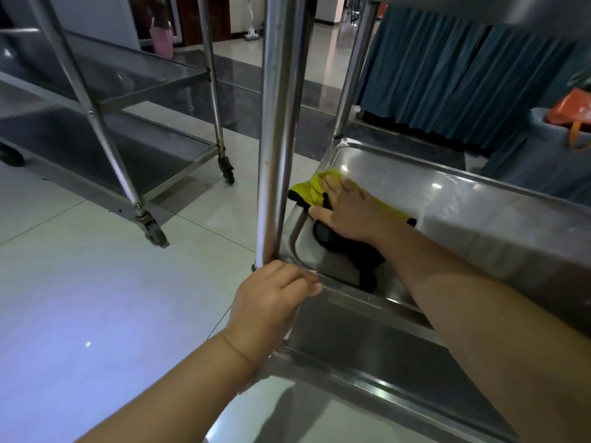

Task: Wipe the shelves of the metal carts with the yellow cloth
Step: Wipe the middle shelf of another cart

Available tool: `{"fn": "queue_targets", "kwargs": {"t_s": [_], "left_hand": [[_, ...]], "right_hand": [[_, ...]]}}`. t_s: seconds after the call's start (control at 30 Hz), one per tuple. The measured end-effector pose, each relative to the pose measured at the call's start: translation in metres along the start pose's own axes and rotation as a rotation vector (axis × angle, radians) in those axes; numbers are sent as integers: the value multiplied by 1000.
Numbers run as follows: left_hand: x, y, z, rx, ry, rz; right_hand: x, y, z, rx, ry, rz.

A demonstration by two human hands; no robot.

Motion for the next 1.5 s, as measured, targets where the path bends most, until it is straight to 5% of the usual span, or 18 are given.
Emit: {"fn": "queue_targets", "kwargs": {"t_s": [0.4, 0.53, 0.7, 0.8, 0.93, 1.07, 1.23, 1.5], "left_hand": [[11, 22, -14, -44, 121, 7], [11, 31, -9, -66, 113, -30], [21, 50, 0, 173, 13, 200], [21, 50, -3, 287, -13, 239], [18, 39, 4, 278, -169, 93], [17, 29, 6, 208, -113, -65], [10, 12, -2, 565, -227, -309], [16, 13, -13, 624, -226, -510]], "right_hand": [[-114, 0, -36, 123, 214, -193], [-164, 0, -19, 6, 276, -114], [-185, 1, -4, -90, 282, -121], [-175, -7, -22, -190, 284, 90], [-150, -23, -58, -284, 249, 182], [-148, -30, -58, -402, 222, 249], [-175, -42, -4, -437, 234, 420], [-237, -30, 89, -516, 223, 494]]}}
Point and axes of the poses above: each hand's wrist, its own x-axis towards the middle knuckle, its own y-axis out of the back of the hand, z = x × y, the point moved 2 cm from there along x, towards the middle knuckle, and after that the axes turned 4 degrees about z, right-handed, at the moved point
